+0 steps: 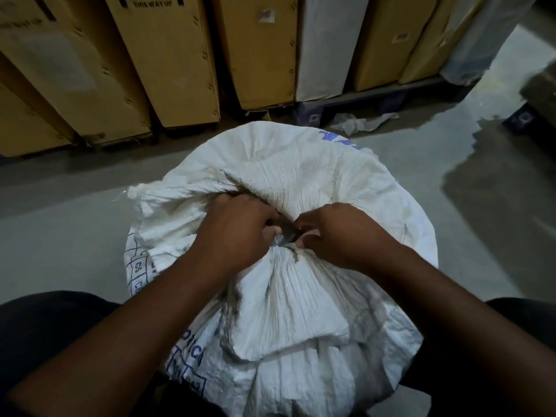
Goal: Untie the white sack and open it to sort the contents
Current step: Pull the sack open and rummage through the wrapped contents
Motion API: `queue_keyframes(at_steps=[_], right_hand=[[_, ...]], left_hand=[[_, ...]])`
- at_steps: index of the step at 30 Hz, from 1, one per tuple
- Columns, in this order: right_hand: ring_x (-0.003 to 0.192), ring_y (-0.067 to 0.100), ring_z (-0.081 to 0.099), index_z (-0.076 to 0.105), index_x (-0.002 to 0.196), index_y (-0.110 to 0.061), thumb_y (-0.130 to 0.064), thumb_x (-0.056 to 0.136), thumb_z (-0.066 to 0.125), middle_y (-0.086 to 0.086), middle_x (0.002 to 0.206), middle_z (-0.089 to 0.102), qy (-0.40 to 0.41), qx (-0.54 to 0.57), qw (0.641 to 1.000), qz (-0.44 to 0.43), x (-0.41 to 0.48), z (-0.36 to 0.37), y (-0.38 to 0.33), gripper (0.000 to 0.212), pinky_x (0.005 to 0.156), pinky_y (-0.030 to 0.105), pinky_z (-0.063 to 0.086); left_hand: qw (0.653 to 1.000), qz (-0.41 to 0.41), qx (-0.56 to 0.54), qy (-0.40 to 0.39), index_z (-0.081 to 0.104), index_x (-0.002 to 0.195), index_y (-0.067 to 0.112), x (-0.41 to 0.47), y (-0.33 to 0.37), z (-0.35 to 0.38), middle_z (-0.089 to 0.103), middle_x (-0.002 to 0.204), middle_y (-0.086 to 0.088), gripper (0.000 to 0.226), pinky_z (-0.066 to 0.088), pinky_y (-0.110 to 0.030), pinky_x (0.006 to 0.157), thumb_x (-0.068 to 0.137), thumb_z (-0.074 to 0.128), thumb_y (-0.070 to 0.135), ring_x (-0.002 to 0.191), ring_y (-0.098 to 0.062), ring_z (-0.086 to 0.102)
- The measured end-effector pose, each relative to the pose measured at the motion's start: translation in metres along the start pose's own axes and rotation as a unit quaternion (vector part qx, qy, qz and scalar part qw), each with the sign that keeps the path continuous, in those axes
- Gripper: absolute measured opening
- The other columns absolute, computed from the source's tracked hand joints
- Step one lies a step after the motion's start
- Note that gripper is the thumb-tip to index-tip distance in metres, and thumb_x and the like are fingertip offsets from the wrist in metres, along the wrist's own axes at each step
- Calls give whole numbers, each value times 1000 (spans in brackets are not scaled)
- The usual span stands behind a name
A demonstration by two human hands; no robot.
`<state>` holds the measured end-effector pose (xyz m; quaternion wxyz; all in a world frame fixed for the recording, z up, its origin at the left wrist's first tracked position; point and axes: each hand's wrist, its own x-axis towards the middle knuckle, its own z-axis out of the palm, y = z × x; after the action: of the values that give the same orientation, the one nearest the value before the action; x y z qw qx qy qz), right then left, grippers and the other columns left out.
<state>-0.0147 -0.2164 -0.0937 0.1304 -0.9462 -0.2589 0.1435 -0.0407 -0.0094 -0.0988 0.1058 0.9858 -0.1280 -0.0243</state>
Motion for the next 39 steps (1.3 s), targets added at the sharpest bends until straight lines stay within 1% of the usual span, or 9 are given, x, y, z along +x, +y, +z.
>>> queue_keyframes(at_steps=[4,7,11,15,17,21,24,31,39], right_hand=[[151,23,33,27,158,-33,-63,75,76,-4,160,41,-71,-110,991,29,-5,5,1,101,122,50,27],[160,25,-4,-2,163,-30,-68,73,75,-3,173,0,-126,-121,983,60,-8,8,6,125,126,59,6],[160,24,-1,5,163,-29,-64,75,76,-1,173,4,-113,-108,987,49,-7,7,3,118,125,60,4],[119,18,61,69,117,-28,-36,83,72,-6,119,69,12,-1,997,-82,-5,-2,-7,35,99,31,42],[92,20,68,72,102,-28,-32,87,67,-5,96,75,-4,6,997,-76,-8,-6,-13,16,76,30,45],[88,20,68,74,100,-26,-42,92,65,-3,92,75,-141,-38,989,-19,-12,-10,-13,20,79,37,56],[84,15,63,75,94,-24,-48,91,69,-5,88,73,-218,-37,975,0,-14,-21,-13,25,78,33,54],[113,19,63,71,126,-27,-42,97,60,-4,126,70,-338,-148,929,-13,-25,-49,-13,34,92,27,48],[119,9,59,64,137,-37,-28,102,54,-10,137,65,-363,-140,915,109,-32,-78,34,38,88,11,37]], left_hand=[[990,-21,78,-119,14,162,41,-8,4,-5,43,159,3,127,33,-49,112,60,81,75,145,-24,42],[975,-15,112,-190,-20,162,35,-21,6,-1,24,160,-5,157,29,-49,118,53,83,79,150,-28,26],[984,19,102,-144,33,159,38,-18,5,4,25,164,-5,101,22,-45,123,74,68,79,152,-27,24],[990,128,-2,-58,77,104,32,-5,5,5,71,117,7,29,38,-36,104,92,52,39,120,-18,59],[988,97,-17,-121,75,103,27,-7,8,0,74,104,2,24,39,-28,93,96,51,29,108,-22,65],[979,57,9,-197,71,85,19,-13,6,2,72,86,-1,21,48,-36,99,94,53,23,85,-21,65],[963,23,23,-267,55,62,16,-12,7,-10,61,68,-1,26,57,-38,73,86,59,23,68,-19,58],[880,-63,118,-456,66,77,15,-11,-12,-43,63,71,4,41,46,-26,63,82,77,54,74,-17,61],[886,-225,21,-405,79,101,23,-14,-90,-73,75,107,2,27,54,-27,77,82,83,42,95,-15,69]])
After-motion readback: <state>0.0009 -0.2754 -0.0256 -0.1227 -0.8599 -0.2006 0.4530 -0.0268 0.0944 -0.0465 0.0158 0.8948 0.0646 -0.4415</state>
